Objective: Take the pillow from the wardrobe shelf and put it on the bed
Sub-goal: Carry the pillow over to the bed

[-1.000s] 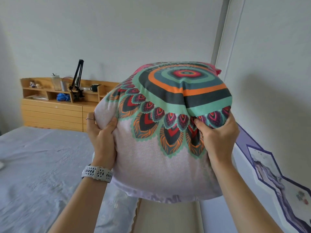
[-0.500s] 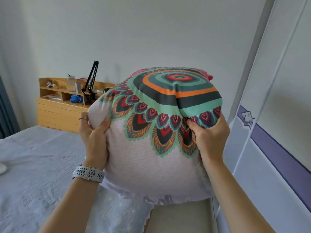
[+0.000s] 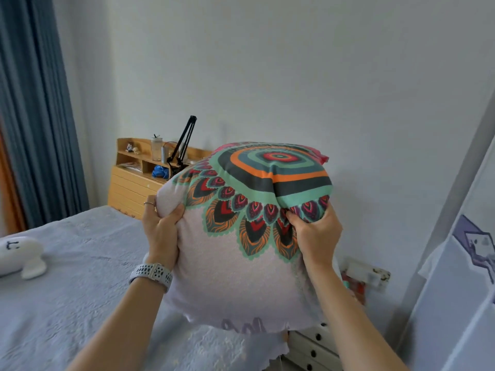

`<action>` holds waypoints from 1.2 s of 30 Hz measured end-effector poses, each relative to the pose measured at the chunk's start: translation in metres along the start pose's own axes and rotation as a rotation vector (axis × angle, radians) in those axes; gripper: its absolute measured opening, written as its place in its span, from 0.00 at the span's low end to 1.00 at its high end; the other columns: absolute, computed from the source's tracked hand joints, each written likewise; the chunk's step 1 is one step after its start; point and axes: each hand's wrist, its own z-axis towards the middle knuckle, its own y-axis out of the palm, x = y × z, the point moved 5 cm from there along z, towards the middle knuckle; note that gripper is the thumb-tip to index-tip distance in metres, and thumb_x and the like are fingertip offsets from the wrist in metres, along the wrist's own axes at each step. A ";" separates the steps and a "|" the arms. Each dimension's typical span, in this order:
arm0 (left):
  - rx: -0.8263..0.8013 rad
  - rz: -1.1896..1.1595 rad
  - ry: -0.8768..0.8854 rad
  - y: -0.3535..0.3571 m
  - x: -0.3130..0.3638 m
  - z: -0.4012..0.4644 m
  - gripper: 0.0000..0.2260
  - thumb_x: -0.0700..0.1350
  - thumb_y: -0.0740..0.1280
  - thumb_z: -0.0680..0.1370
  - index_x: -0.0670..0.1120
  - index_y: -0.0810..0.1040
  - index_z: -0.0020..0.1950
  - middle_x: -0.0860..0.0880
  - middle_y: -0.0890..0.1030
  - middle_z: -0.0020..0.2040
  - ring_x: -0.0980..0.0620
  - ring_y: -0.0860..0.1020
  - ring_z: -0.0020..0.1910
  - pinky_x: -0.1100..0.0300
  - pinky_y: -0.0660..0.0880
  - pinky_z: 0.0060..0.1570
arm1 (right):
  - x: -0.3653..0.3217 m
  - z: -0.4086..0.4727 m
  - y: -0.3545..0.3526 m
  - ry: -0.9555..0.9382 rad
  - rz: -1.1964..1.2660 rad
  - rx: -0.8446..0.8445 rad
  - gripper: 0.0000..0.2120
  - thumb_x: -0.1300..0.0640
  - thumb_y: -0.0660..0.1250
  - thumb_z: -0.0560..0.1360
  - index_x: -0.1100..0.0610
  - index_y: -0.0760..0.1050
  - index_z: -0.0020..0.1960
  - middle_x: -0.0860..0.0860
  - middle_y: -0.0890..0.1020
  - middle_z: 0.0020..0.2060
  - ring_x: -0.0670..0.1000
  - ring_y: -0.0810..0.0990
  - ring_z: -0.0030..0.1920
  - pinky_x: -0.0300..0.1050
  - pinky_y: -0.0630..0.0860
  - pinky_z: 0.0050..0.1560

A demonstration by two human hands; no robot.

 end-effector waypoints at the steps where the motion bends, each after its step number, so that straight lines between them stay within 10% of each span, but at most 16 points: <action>1: 0.030 0.018 0.006 0.003 -0.004 0.002 0.13 0.39 0.71 0.72 0.56 0.73 0.42 0.54 0.77 0.44 0.61 0.77 0.40 0.57 0.76 0.45 | 0.006 0.010 0.008 -0.001 0.021 -0.027 0.22 0.51 0.78 0.58 0.45 0.78 0.51 0.41 0.84 0.41 0.46 0.83 0.44 0.42 0.80 0.46; 3: 0.079 0.035 0.011 0.009 -0.009 0.007 0.14 0.38 0.71 0.72 0.57 0.73 0.39 0.56 0.77 0.41 0.62 0.77 0.38 0.60 0.75 0.42 | 0.014 0.030 0.022 -0.024 0.052 -0.072 0.25 0.52 0.79 0.58 0.34 0.75 0.50 0.35 0.82 0.38 0.42 0.82 0.42 0.30 0.74 0.44; 10: 0.257 0.117 0.088 0.001 -0.015 0.019 0.15 0.39 0.72 0.68 0.59 0.73 0.35 0.64 0.76 0.32 0.64 0.74 0.32 0.68 0.73 0.33 | 0.052 0.067 0.079 -0.010 0.112 -0.218 0.25 0.52 0.80 0.60 0.55 0.79 0.55 0.48 0.86 0.44 0.53 0.84 0.47 0.54 0.81 0.48; 36: 0.564 0.400 0.205 -0.055 -0.101 0.173 0.18 0.36 0.73 0.68 0.53 0.67 0.36 0.57 0.69 0.36 0.67 0.68 0.28 0.73 0.68 0.32 | 0.133 0.113 0.350 0.110 0.095 -0.521 0.22 0.50 0.77 0.61 0.52 0.79 0.53 0.48 0.85 0.46 0.55 0.82 0.49 0.42 0.71 0.44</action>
